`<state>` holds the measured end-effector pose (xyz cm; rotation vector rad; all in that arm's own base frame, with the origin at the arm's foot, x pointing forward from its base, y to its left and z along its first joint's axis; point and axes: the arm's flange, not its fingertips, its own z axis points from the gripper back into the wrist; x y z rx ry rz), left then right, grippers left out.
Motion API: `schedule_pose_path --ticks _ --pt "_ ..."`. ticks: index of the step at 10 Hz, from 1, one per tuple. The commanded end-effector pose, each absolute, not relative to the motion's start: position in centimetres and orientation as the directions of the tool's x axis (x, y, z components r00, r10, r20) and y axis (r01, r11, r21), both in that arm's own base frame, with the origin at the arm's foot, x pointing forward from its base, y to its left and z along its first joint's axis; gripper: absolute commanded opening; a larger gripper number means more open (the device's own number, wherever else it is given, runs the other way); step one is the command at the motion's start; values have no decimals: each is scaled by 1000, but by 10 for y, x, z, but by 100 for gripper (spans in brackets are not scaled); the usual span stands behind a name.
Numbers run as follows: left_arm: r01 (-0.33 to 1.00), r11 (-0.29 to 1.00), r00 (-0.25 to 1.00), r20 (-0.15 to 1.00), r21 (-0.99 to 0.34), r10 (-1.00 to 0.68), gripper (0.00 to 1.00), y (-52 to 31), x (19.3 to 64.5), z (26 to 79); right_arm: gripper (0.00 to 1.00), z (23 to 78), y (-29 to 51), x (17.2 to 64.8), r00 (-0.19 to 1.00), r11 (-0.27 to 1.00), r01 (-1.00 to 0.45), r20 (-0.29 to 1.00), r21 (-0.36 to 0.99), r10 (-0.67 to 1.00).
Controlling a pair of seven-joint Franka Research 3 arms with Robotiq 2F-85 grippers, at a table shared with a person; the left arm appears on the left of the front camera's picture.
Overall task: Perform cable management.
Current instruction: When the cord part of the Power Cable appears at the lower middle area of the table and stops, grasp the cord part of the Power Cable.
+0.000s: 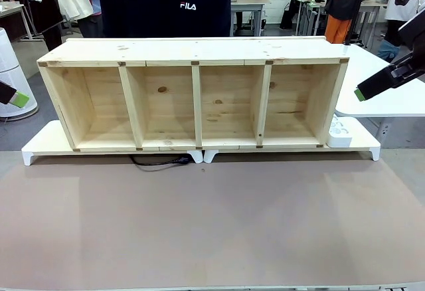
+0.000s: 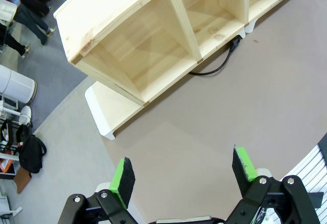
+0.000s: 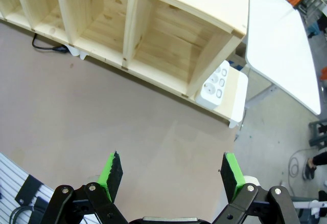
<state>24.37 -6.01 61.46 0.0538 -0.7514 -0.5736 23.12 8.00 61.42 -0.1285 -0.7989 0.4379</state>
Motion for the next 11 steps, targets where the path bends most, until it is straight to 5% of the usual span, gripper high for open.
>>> schedule_pose_path --ticks 1,11 --pt "466 851 586 635 243 -502 100 -61 244 616 100 615 80 231 613 903 -329 665 -276 426" --pt "466 851 586 635 243 -502 100 -61 244 616 100 615 80 231 613 903 -329 665 -276 426"
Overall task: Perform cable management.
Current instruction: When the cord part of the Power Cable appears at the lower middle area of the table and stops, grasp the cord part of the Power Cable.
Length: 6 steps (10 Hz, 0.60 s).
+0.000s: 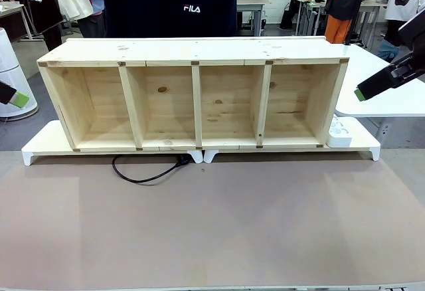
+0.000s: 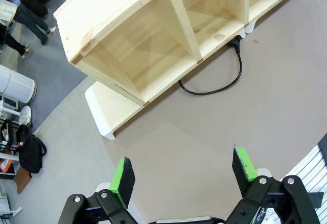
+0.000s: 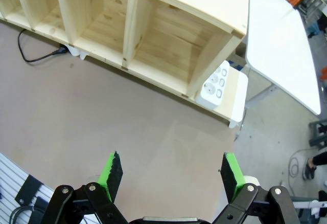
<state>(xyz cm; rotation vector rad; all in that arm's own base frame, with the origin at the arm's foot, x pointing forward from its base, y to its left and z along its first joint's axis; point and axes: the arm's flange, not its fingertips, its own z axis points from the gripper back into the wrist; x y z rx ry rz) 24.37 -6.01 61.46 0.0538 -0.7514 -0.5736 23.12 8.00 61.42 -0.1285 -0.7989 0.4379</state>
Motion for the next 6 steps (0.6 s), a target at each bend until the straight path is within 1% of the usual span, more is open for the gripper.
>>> schedule_pose_path --ticks 1,6 --pt "466 851 586 635 243 -502 100 -61 244 616 100 615 80 231 613 903 -329 665 -276 426" --pt "466 851 586 635 243 -502 100 -61 244 616 100 615 80 231 613 903 -329 665 -276 426"
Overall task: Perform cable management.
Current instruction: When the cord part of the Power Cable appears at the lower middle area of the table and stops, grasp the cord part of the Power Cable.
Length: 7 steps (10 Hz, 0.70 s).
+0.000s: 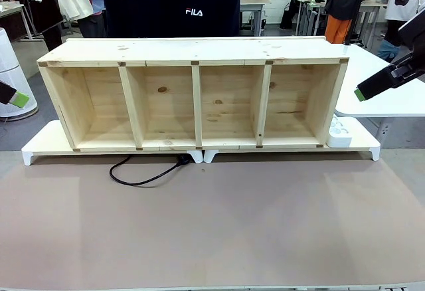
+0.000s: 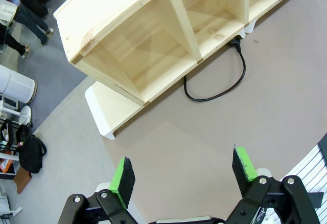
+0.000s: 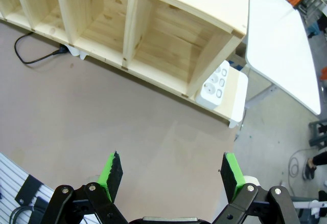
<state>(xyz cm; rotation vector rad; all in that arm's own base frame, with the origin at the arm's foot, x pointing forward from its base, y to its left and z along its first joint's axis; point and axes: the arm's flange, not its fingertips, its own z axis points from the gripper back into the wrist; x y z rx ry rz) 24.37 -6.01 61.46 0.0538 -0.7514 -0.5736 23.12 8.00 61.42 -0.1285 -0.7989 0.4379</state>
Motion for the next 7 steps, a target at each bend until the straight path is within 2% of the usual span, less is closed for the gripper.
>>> schedule_pose_path --ticks 1,7 --pt "466 851 586 635 243 -502 100 -61 244 616 100 615 80 231 613 903 -329 665 -276 426" --pt "466 851 586 635 243 -502 100 -61 244 616 100 615 80 231 613 903 -329 665 -276 426"
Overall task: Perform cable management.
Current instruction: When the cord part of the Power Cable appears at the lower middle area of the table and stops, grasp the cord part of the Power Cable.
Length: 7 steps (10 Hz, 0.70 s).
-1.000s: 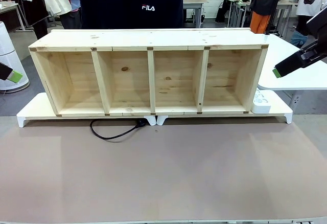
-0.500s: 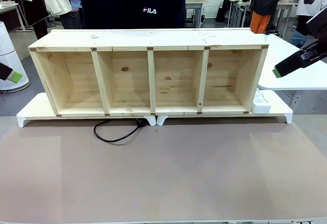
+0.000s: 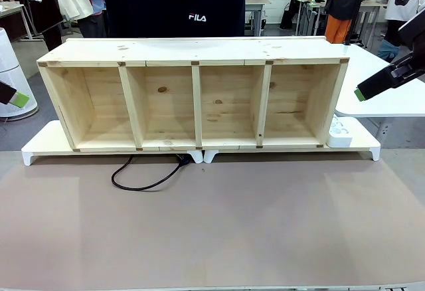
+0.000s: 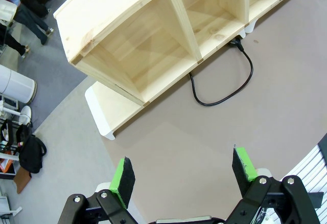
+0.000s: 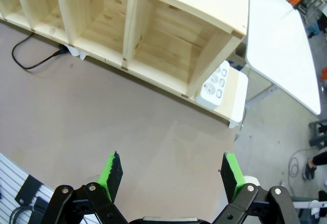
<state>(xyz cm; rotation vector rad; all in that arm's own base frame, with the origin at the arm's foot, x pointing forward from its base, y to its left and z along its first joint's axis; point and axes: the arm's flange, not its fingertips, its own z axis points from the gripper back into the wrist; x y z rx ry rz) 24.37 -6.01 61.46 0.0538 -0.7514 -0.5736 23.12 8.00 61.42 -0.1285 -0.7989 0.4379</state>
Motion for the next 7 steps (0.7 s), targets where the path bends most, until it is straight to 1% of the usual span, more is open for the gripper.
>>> schedule_pose_path --ticks 1,7 --pt "466 851 586 635 243 -502 100 -61 244 616 100 615 80 231 613 903 -329 665 -276 426" --pt "466 851 586 635 243 -502 100 -61 244 616 100 615 80 231 613 903 -329 665 -276 426"
